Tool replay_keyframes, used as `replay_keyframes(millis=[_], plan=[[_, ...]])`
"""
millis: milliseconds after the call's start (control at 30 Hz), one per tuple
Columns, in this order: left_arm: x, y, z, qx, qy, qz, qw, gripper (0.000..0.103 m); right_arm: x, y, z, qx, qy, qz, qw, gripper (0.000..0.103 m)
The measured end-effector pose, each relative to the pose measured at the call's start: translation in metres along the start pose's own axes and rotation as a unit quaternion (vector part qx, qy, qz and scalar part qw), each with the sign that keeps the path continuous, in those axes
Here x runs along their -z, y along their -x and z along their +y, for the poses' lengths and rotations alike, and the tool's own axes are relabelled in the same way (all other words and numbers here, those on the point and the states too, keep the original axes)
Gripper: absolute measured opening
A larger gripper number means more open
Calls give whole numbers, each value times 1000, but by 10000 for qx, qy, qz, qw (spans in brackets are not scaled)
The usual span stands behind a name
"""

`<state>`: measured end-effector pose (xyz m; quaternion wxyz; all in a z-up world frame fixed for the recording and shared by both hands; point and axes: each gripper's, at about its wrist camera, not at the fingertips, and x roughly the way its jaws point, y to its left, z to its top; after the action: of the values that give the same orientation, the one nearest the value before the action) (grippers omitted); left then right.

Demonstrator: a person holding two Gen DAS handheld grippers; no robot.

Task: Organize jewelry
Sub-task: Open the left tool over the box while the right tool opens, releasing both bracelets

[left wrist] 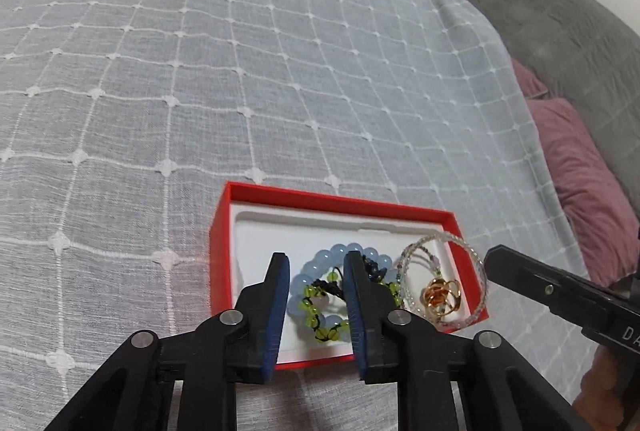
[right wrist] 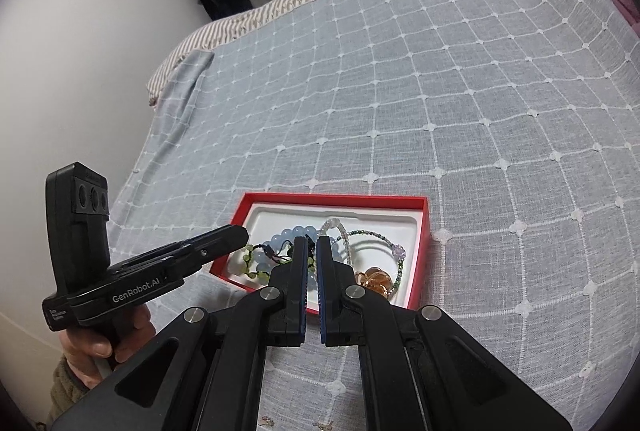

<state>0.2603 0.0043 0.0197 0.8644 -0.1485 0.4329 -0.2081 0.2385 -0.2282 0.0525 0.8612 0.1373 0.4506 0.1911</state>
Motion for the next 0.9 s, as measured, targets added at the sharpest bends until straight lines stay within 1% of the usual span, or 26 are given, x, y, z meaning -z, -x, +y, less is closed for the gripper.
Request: replay_keyframes(millis=[67, 167, 367, 600, 733, 800, 900], plan=[[-1, 6, 0, -58, -27, -59, 10000, 23, 0, 1, 0, 34, 7, -12, 10000, 5], [-1, 15, 1, -132, -35, -129, 9998, 23, -1, 6, -1, 234, 1, -99, 9997, 5], [4, 29, 0, -258, -32, -187, 9995, 24, 2, 12, -9, 178, -170, -66, 9997, 5], [14, 44, -9, -394, -32, -192, 9990, 24, 16, 25, -1, 24, -161, -32, 9999, 5], [32, 54, -17, -454, -124, -133, 9988, 24, 33, 34, 2, 81, -97, 92, 9999, 5], [45, 57, -16, -458, -123, -16, 9989, 27, 40, 40, 3, 92, -73, 132, 9998, 5], [64, 60, -13, -631, -146, 108, 9978, 29, 49, 49, 8, 54, -63, 105, 9999, 5]])
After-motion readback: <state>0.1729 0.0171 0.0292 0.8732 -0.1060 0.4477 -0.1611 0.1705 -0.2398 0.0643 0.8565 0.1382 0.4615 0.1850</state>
